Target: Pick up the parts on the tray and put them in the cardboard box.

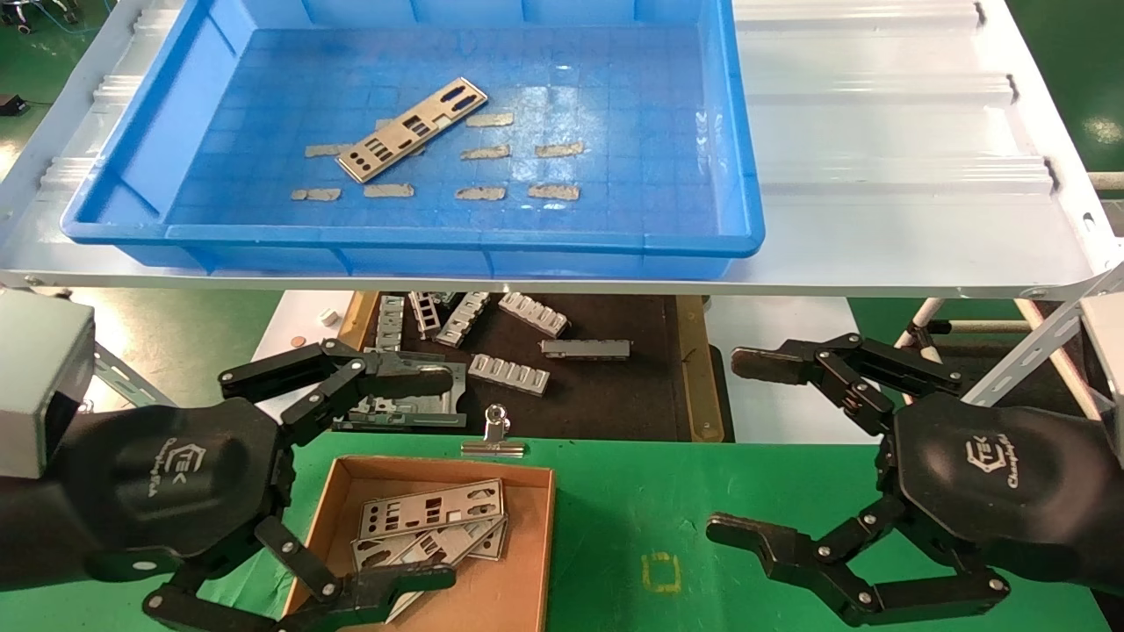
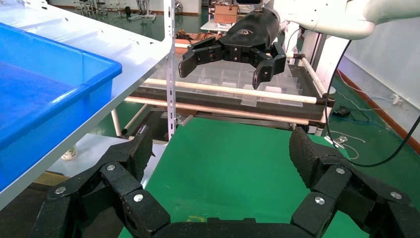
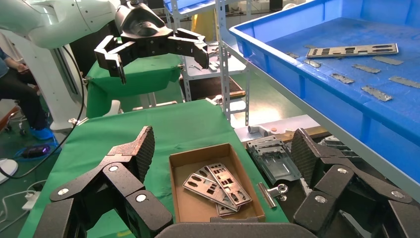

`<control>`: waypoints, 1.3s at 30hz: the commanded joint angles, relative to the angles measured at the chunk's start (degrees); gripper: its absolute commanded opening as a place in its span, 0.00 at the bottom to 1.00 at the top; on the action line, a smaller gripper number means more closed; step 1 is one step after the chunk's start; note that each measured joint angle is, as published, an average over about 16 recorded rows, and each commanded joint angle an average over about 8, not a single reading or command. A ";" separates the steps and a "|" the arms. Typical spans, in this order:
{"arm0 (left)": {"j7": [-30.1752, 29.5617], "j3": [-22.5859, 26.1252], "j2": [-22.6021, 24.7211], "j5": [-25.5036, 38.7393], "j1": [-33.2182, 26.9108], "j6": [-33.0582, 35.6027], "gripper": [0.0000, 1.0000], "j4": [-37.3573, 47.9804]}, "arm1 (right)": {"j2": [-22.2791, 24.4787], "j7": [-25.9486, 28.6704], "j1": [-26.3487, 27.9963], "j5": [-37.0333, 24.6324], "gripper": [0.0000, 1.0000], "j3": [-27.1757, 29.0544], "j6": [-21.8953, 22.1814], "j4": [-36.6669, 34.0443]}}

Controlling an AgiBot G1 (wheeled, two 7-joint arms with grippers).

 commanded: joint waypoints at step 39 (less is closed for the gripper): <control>0.00 0.00 0.00 0.00 0.00 0.00 1.00 0.00 | 0.00 0.00 0.00 0.00 1.00 0.00 0.00 0.00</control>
